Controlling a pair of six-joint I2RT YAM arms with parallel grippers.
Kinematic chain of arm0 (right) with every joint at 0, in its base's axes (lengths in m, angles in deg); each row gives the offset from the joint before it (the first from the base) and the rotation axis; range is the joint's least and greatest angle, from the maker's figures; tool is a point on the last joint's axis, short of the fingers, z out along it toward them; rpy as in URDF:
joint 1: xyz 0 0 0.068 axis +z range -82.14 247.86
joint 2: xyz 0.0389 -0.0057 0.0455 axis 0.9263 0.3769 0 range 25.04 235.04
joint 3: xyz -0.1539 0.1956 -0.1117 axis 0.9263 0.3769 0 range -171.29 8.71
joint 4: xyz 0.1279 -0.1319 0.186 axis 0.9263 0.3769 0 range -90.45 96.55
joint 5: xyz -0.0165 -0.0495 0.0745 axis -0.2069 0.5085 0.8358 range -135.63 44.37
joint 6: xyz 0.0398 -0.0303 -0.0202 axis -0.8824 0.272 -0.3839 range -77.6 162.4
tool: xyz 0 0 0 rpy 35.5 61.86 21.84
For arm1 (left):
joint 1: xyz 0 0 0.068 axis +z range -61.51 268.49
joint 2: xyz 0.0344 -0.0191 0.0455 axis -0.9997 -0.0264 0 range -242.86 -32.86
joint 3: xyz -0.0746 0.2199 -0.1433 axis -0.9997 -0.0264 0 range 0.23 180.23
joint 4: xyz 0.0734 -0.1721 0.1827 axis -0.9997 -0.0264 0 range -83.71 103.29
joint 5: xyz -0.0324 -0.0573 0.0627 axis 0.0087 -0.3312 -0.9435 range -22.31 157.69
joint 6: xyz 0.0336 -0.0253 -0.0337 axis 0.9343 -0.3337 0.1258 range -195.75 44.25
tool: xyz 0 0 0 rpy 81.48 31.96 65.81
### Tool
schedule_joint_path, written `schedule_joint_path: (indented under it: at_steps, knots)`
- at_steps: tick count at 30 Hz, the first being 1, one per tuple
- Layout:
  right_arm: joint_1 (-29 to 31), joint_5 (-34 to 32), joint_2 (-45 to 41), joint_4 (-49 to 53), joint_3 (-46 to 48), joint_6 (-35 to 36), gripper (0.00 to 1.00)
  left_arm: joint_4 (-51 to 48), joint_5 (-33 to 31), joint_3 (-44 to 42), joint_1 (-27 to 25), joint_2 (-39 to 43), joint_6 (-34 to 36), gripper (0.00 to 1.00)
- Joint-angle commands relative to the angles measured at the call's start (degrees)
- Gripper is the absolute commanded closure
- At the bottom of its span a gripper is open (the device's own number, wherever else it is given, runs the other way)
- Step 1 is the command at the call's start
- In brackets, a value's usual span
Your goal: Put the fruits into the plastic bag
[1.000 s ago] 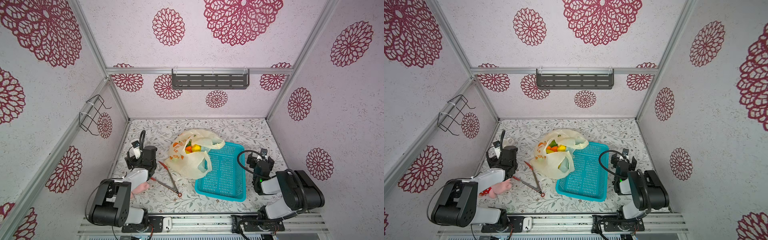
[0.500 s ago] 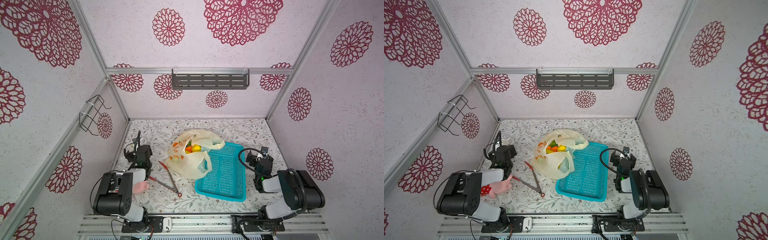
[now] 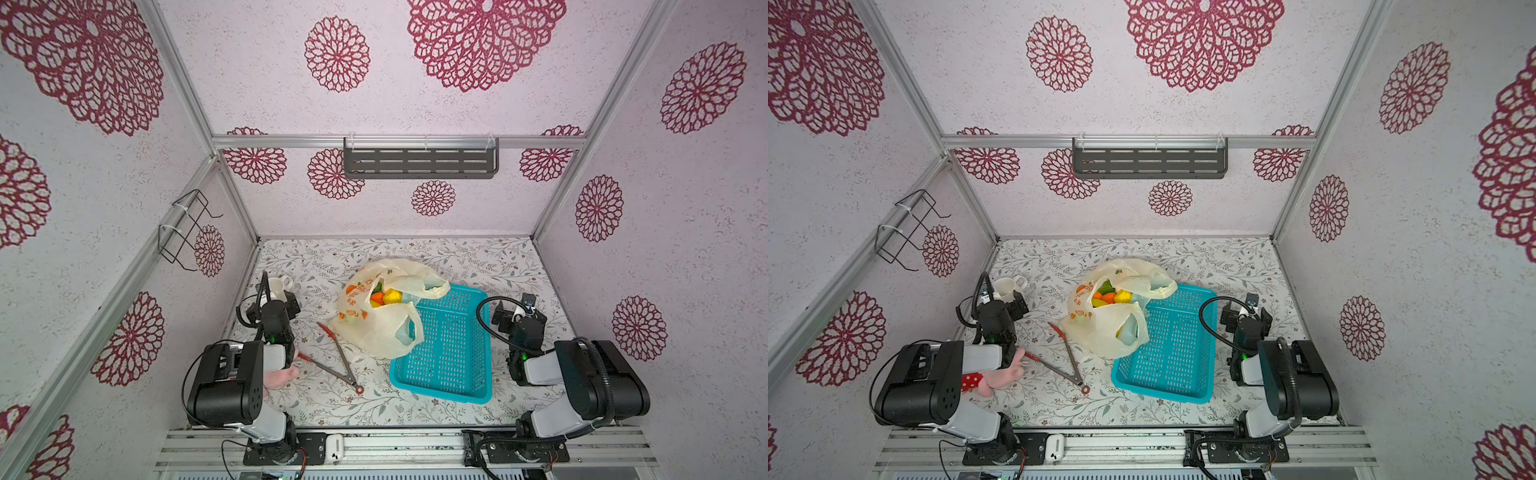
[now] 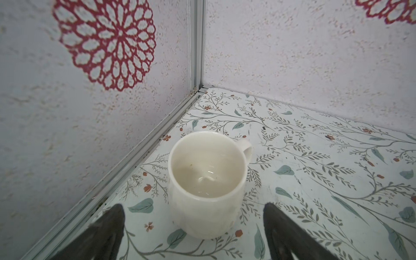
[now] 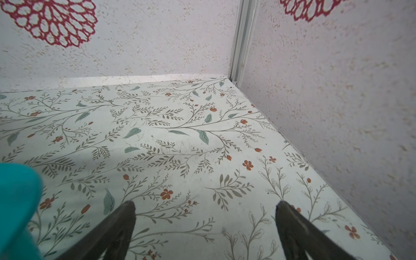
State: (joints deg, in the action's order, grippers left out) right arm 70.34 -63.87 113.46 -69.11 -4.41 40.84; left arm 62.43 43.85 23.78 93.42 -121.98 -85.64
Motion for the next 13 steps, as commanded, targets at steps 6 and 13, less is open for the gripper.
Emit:
schedule_joint_path:
  at_steps: [6, 13]
  knots:
    - [-1.2, 1.5, -0.1, 0.1, -1.7, -1.3, 0.01, 1.5, 1.2, 0.8, 0.3, -0.4, 0.3, 0.02]
    - [-1.1, 2.1, -0.5, -1.5, -0.7, -1.3, 0.01, 1.8, 1.3, 0.5, 0.3, -0.2, 0.3, 0.02]
